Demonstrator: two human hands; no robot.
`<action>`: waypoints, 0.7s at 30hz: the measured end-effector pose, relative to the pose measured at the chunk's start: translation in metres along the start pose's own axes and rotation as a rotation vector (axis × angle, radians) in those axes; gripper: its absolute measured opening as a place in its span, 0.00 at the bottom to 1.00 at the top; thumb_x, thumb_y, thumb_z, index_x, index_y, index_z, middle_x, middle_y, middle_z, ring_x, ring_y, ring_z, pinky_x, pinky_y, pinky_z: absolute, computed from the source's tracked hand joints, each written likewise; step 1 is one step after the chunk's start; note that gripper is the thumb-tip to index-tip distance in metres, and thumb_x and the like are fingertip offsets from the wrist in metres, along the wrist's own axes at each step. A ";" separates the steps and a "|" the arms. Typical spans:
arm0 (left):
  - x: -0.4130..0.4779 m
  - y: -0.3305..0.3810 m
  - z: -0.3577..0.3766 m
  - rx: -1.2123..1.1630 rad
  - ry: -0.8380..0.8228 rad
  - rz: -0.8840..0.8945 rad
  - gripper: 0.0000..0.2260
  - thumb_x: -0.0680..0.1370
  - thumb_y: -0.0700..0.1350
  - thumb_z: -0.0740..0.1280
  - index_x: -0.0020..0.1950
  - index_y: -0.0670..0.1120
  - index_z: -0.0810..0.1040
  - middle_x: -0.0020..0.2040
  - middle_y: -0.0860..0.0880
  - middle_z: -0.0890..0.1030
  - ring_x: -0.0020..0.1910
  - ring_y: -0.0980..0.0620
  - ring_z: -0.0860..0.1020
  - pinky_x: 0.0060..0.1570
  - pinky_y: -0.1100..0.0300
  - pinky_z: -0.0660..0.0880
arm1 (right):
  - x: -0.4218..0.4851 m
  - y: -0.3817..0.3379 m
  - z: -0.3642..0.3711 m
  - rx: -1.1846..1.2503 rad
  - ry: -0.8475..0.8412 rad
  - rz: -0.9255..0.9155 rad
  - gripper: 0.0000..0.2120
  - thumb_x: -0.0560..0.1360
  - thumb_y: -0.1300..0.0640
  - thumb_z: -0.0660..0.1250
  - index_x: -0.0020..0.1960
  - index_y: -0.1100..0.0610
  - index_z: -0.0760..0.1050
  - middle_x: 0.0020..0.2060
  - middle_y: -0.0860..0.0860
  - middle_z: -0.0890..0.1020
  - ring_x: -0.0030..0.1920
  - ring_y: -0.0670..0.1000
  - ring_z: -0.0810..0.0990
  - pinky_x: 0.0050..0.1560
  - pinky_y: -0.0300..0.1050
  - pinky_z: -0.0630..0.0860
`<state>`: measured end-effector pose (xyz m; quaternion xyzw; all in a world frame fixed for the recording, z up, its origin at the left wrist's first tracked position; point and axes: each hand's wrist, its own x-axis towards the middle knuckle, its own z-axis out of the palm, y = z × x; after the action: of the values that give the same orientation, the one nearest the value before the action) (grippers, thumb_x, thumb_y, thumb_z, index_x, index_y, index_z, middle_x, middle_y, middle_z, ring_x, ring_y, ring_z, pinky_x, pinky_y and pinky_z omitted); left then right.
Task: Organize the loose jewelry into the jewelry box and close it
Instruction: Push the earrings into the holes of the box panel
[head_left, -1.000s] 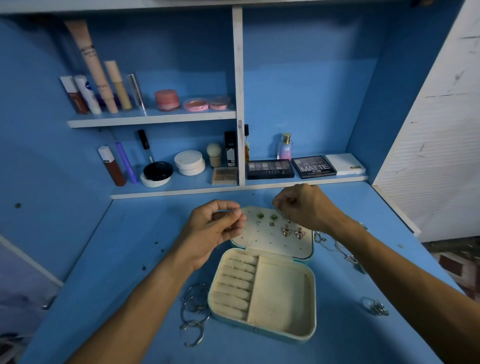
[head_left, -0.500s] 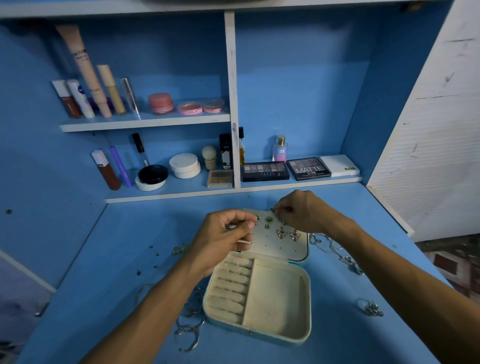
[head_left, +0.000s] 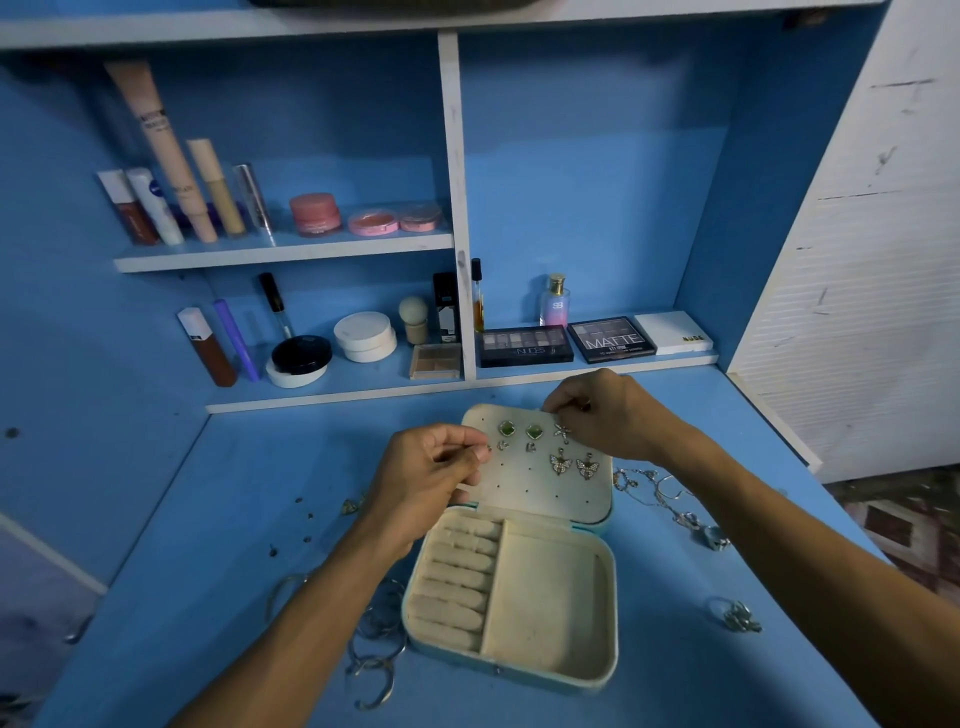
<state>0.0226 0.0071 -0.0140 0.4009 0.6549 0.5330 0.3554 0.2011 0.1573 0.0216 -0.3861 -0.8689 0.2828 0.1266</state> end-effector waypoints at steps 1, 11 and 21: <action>0.001 -0.002 -0.001 0.022 0.009 0.007 0.05 0.79 0.38 0.71 0.51 0.46 0.84 0.44 0.48 0.87 0.35 0.57 0.80 0.36 0.63 0.78 | 0.000 0.000 0.000 0.019 0.004 0.005 0.15 0.79 0.63 0.61 0.54 0.52 0.84 0.43 0.44 0.83 0.40 0.39 0.80 0.34 0.24 0.70; 0.003 -0.003 -0.004 0.060 0.058 0.023 0.05 0.80 0.40 0.69 0.51 0.49 0.83 0.44 0.52 0.87 0.35 0.58 0.78 0.36 0.62 0.77 | -0.004 -0.007 -0.006 0.102 0.028 0.018 0.15 0.79 0.62 0.59 0.52 0.49 0.84 0.41 0.41 0.83 0.40 0.40 0.80 0.33 0.26 0.71; -0.007 0.001 0.021 0.250 -0.045 0.116 0.04 0.79 0.45 0.72 0.50 0.54 0.84 0.47 0.59 0.85 0.48 0.65 0.81 0.50 0.71 0.75 | -0.004 -0.005 -0.003 0.159 0.033 0.028 0.15 0.79 0.62 0.60 0.53 0.51 0.85 0.44 0.47 0.85 0.40 0.42 0.80 0.38 0.32 0.74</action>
<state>0.0447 0.0093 -0.0167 0.4910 0.6839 0.4577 0.2858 0.2025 0.1526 0.0273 -0.3914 -0.8361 0.3463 0.1669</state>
